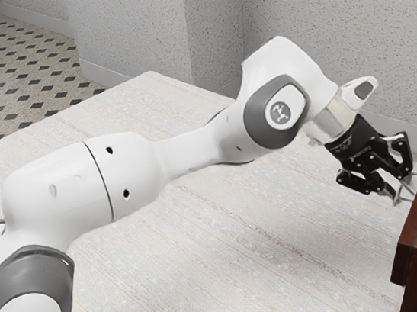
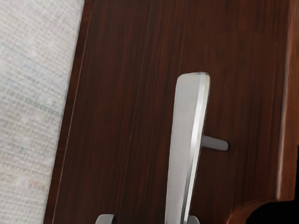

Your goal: Pull the drawer handle with one arm to open the drawer

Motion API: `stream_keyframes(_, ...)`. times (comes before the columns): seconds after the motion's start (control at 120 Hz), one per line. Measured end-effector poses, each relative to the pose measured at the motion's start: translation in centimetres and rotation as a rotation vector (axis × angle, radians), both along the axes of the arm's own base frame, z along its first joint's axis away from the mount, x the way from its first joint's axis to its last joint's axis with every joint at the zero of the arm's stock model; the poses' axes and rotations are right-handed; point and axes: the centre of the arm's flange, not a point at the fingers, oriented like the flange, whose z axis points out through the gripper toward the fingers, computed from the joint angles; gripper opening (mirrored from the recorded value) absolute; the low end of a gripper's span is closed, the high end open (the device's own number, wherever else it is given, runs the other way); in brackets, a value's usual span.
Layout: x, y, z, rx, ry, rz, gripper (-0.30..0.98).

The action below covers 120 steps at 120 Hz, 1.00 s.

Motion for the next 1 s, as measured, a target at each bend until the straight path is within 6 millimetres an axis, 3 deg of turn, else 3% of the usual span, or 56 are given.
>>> stream_keyframes(0.442, -0.4, 1.2, 1.9, 0.062, -0.035, 0.009, 0.06)
stream_keyframes(1.0, -0.3, 2.0, 1.4, 0.089, -0.02, 0.025, 0.03)
